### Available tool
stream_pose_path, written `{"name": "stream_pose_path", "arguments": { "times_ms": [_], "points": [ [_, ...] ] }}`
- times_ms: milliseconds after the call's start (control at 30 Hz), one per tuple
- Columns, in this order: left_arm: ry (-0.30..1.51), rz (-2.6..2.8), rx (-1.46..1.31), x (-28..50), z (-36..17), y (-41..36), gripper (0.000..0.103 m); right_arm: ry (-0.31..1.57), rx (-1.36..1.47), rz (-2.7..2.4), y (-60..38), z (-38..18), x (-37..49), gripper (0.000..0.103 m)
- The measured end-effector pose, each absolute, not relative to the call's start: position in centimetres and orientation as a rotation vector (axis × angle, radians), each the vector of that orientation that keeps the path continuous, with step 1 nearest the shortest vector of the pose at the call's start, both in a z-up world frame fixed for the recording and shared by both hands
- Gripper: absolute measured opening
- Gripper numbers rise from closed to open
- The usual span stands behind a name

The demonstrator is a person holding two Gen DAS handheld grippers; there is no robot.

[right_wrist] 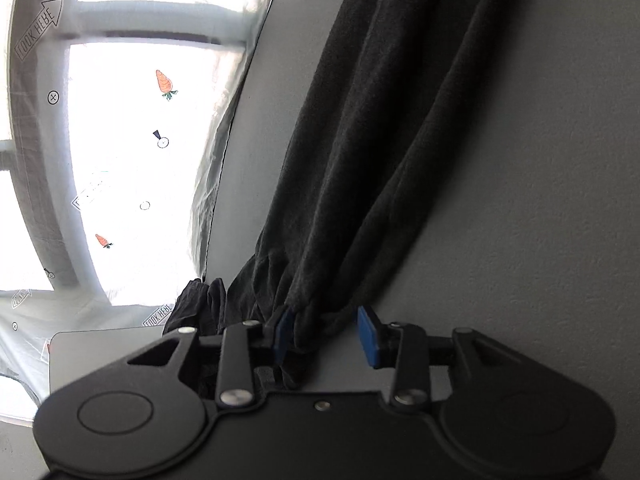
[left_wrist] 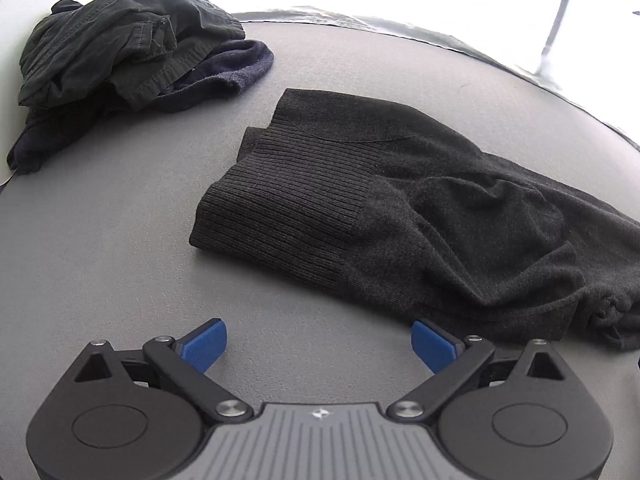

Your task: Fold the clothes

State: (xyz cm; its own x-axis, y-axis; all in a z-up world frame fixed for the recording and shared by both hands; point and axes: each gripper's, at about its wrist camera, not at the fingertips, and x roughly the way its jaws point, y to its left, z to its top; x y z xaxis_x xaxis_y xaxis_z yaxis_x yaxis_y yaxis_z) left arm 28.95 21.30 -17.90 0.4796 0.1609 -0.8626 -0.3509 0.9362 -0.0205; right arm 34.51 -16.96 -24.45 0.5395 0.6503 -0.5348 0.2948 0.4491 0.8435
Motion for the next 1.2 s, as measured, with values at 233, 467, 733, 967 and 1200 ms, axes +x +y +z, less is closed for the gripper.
{"name": "stream_pose_path", "arguments": {
  "times_ms": [233,467,733,967,1200],
  "points": [
    [0.990,0.392,-0.327,28.0,-16.8,19.4,0.084,0.906,0.966,0.041,-28.5,-21.4,33.0,0.033],
    [0.940,0.203,-0.266,29.3,-15.8,10.8,0.071,0.847,0.910,-0.109,-37.6,-20.5,34.0,0.017],
    [0.878,0.153,-0.110,31.5,-16.0,1.8,0.055,0.849,0.886,-0.123,-43.9,-20.9,38.1,0.017],
    [0.868,0.157,0.172,33.3,-17.5,-3.3,0.055,0.846,0.857,-0.086,-47.7,-21.3,44.2,0.018],
    [0.896,0.158,0.235,35.2,-19.2,-4.7,0.056,0.878,0.837,-0.078,-49.1,-22.2,48.6,0.022]
  ]
}}
